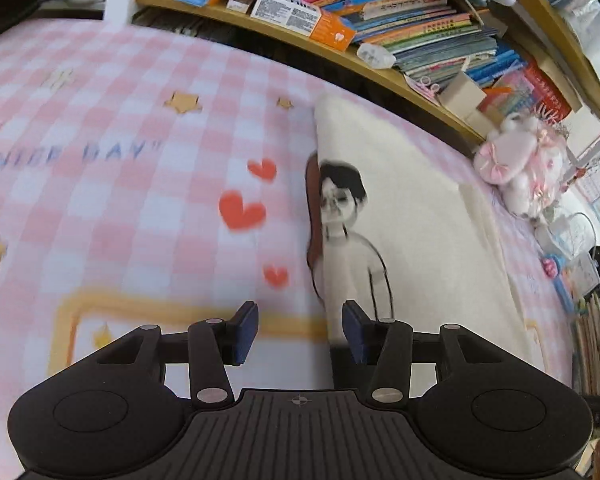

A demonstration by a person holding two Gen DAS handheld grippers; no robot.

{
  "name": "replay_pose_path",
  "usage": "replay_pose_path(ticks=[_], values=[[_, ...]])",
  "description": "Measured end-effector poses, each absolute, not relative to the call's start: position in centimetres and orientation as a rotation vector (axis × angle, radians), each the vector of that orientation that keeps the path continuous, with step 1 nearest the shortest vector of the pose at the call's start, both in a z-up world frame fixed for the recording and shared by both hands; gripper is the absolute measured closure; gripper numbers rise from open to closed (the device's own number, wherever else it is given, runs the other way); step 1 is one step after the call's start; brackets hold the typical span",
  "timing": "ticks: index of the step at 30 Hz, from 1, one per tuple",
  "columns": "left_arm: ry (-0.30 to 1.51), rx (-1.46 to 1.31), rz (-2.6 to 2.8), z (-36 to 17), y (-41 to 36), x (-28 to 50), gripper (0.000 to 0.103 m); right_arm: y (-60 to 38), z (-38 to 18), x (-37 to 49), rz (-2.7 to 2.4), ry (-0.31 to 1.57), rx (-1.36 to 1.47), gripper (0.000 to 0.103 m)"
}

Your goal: Fold clothes

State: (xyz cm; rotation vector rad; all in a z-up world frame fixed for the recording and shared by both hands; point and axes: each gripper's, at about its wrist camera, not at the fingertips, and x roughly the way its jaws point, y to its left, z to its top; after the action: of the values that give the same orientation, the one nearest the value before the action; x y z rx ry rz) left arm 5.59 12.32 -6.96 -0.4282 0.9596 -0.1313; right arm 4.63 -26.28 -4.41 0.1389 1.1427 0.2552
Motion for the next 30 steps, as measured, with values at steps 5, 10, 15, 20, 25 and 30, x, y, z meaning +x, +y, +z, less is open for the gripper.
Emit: replay_pose_path(ticks=[5,10,15,20,25,30], values=[[0.955,-0.44,-0.108,-6.9,11.0,3.3,0.057,-26.6,-4.5,4.9,0.317,1.142,0.12,0.091],[0.95,-0.445,-0.098,-6.9,9.3,1.8,0.062,-27.1,-4.6,5.0,0.371,1.141,0.115,0.091],[0.966,-0.378,-0.072,-6.4,7.3,0.8,0.097,-27.7,-4.8,5.1,0.409,1.142,0.134,0.091],[0.847,-0.197,-0.075,-3.0,4.3,-1.3,0.1,-28.0,-4.9,5.3,0.435,1.146,0.14,0.091],[0.965,-0.252,-0.015,-5.5,5.7,-0.9,0.098,-28.3,-5.0,5.4,0.458,1.158,0.154,0.091],[0.971,-0.291,-0.004,-5.9,6.2,-1.5,0.094,-28.6,-5.1,5.3,0.476,1.171,0.186,0.091]])
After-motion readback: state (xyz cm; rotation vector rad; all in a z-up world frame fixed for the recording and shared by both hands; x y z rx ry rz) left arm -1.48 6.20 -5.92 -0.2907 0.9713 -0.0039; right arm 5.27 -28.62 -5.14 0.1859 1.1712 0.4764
